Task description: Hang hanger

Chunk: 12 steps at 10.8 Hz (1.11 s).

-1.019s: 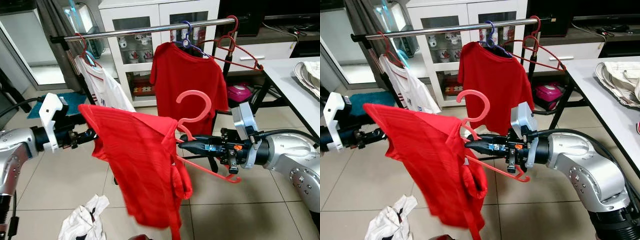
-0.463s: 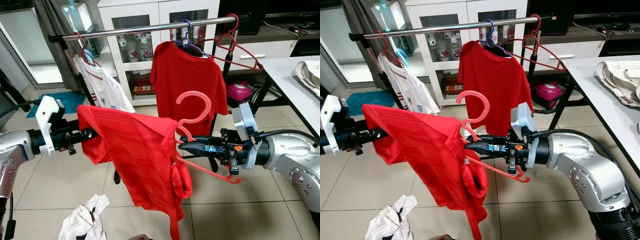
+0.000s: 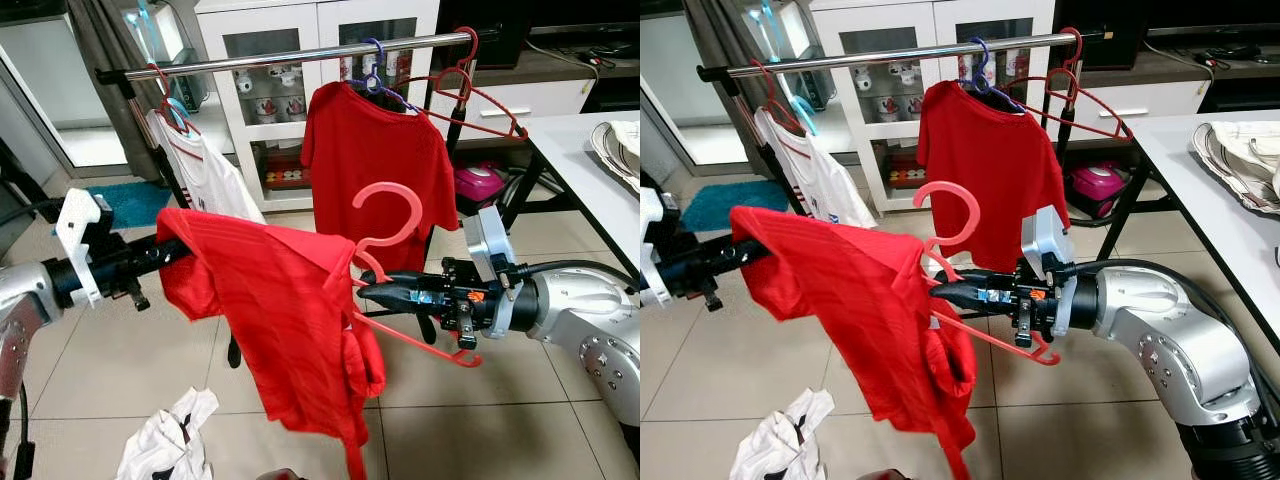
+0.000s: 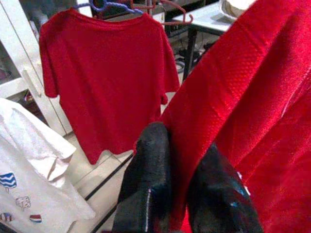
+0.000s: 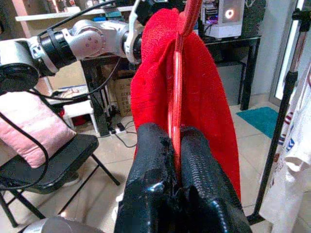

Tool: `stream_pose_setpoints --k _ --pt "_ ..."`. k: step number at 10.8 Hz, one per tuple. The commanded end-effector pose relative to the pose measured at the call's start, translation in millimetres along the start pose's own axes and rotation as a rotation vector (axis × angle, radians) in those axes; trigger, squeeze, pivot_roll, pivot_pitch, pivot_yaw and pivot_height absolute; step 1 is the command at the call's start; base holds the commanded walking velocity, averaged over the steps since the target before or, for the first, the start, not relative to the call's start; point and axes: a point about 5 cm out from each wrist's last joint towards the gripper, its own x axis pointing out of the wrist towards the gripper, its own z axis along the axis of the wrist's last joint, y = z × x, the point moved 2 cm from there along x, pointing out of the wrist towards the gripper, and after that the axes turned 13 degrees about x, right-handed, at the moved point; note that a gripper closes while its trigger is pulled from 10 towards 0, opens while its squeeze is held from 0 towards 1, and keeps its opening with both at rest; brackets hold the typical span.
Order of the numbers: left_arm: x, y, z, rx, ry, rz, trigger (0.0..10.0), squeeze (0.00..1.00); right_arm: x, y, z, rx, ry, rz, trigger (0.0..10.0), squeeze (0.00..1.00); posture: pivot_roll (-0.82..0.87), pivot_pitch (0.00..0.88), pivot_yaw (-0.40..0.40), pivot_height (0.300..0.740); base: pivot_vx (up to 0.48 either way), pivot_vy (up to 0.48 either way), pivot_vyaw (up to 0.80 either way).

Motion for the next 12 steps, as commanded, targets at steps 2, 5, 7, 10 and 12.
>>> stream_pose_setpoints --k 2,5,7,10,12 --pt "-9.2 6.2 0 0.010 -0.014 0.077 0.0 0.00 -2.3 2.5 8 -0.046 -0.023 -0.003 10.0 0.00 -0.04 0.000 0.142 0.740 0.000 0.000 0.00" --pt "-24.2 15.1 -2 0.029 -0.046 0.233 0.0 0.00 -6.6 -6.2 8 -0.057 -0.030 -0.068 10.0 0.00 -0.03 0.000 0.144 0.740 0.000 0.000 0.00" --pt "-33.4 17.3 -7 0.043 -0.037 0.304 0.0 0.00 -8.6 -12.6 8 -0.056 -0.028 -0.111 10.0 0.00 -0.03 0.000 0.143 0.740 0.000 0.000 0.00" --pt "-38.2 22.5 -10 0.046 -0.012 0.376 0.0 0.00 -11.8 -17.5 11 -0.067 -0.037 -0.145 10.0 0.00 -0.03 0.000 0.138 0.740 0.000 0.000 0.00" --pt "-20.2 10.8 -19 0.048 0.046 0.317 10.0 0.00 -6.2 -21.8 16 -0.083 -0.072 -0.177 10.0 0.00 -0.03 0.000 0.134 0.740 0.000 0.000 0.00"
